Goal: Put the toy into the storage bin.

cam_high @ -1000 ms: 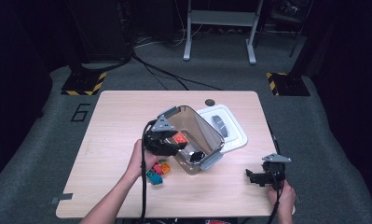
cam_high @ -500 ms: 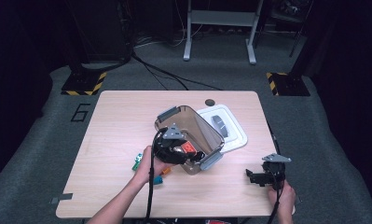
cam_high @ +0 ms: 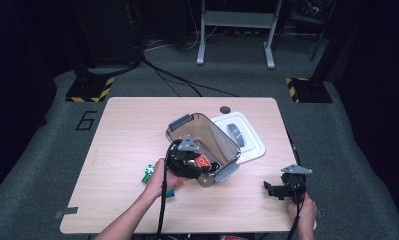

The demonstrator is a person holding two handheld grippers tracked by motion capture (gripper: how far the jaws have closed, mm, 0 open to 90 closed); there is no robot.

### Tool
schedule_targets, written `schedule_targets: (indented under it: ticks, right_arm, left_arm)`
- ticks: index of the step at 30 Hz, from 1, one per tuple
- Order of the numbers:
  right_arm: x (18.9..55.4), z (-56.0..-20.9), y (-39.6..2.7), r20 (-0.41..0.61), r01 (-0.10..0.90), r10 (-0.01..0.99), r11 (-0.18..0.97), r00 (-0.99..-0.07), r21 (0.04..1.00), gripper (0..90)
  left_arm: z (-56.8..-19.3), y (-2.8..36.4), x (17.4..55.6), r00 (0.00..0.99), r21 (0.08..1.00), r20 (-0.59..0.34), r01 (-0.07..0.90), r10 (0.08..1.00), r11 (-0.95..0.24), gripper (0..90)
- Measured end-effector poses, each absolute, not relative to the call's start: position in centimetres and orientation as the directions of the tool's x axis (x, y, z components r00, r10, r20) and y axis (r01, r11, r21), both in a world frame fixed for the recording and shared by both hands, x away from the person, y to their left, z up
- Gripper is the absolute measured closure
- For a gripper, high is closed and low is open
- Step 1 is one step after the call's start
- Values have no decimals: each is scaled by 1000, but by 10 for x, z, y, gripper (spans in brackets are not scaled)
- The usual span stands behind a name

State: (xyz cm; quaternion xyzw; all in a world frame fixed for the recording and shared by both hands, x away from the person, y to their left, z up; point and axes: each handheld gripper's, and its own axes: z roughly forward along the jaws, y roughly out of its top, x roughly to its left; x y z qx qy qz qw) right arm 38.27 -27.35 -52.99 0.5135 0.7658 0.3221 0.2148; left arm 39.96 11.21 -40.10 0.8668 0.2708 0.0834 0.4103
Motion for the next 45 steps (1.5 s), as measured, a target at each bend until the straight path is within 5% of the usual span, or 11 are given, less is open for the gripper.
schedule_targets:
  ticks: [17,27,45]
  right_arm:
    - [383,-530,-274,2,648,925,265,-380,714,0]
    - [383,-530,-274,1,648,925,266,-381,714,0]
    - [383,-530,-273,2,648,925,264,-379,714,0]
  left_arm:
    - [-383,170,386,756,810,-26,399,654,-429,144]
    - [-411,215,378,667,797,-4,452,745,-401,4]
    - [-490,261,396,521,694,11,611,854,-381,18]
